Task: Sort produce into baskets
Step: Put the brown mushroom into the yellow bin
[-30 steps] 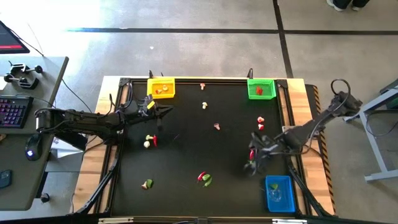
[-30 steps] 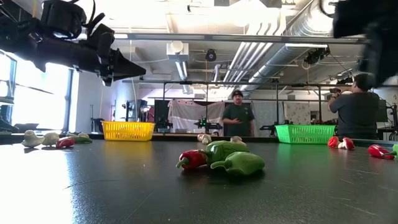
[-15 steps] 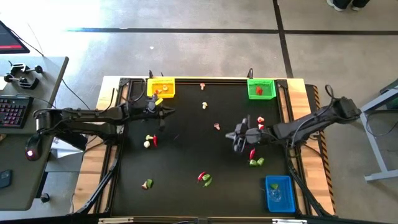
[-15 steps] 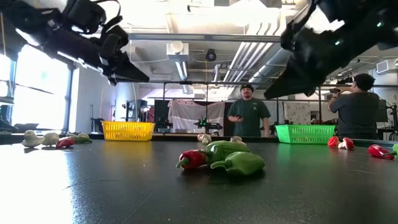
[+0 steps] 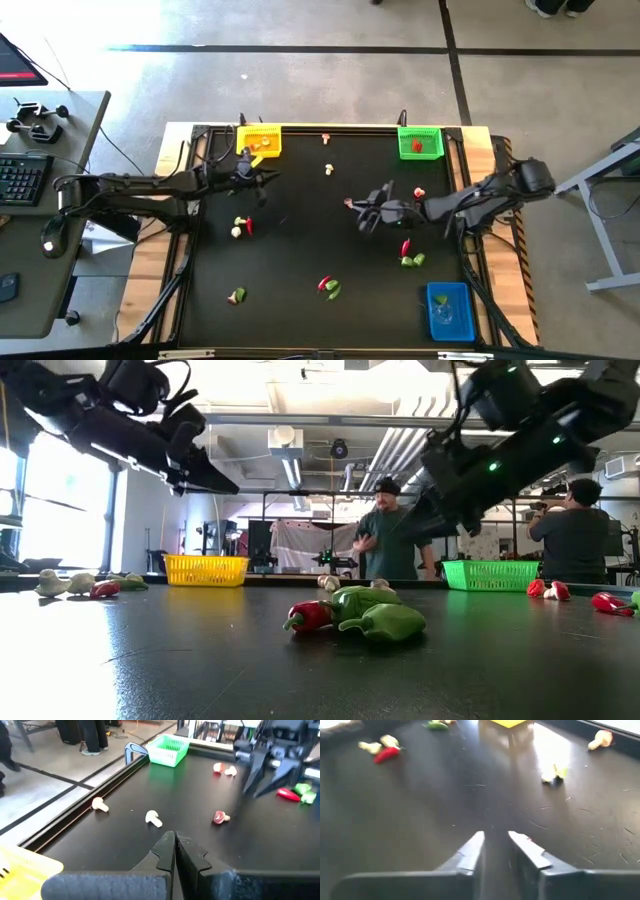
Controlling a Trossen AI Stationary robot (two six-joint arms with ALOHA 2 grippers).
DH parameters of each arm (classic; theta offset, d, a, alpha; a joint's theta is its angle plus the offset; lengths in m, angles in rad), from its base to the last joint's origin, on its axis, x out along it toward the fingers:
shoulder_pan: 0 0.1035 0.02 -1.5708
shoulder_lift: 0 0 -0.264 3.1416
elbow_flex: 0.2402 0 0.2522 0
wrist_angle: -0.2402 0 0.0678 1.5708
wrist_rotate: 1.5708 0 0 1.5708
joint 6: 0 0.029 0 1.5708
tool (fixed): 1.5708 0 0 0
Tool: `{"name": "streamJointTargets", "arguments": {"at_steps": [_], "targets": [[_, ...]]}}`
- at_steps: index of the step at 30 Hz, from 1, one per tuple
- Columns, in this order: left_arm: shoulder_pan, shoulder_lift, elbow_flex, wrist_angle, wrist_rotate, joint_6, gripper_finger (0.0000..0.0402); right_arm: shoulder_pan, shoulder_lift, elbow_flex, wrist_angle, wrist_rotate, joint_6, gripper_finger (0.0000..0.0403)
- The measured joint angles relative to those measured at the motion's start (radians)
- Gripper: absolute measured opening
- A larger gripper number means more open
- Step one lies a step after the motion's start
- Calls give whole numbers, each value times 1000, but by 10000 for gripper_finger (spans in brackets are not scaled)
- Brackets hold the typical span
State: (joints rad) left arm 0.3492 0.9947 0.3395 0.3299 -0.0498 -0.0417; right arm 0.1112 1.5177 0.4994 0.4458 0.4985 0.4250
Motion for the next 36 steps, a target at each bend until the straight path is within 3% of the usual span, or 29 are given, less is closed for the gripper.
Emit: {"name": "streamJointTargets", "arguments": {"at_steps": [7, 13, 20, 31, 36], "targets": [[0, 0, -71, 96, 0, -46, 0, -7, 190, 124, -28, 52, -25, 206], [-2, 0, -84, 94, 0, -61, 0, -33, 260, 205, -129, 78, -3, 230], [-4, 0, -84, 95, 0, -61, 0, -73, 271, 235, -236, 64, 20, 177], [-4, 0, -84, 95, 6, -89, 0, -78, 271, 235, -230, -1, 19, 18], [-4, 0, -84, 95, 23, -119, 0, -78, 271, 235, -142, -61, 9, 15]]}}
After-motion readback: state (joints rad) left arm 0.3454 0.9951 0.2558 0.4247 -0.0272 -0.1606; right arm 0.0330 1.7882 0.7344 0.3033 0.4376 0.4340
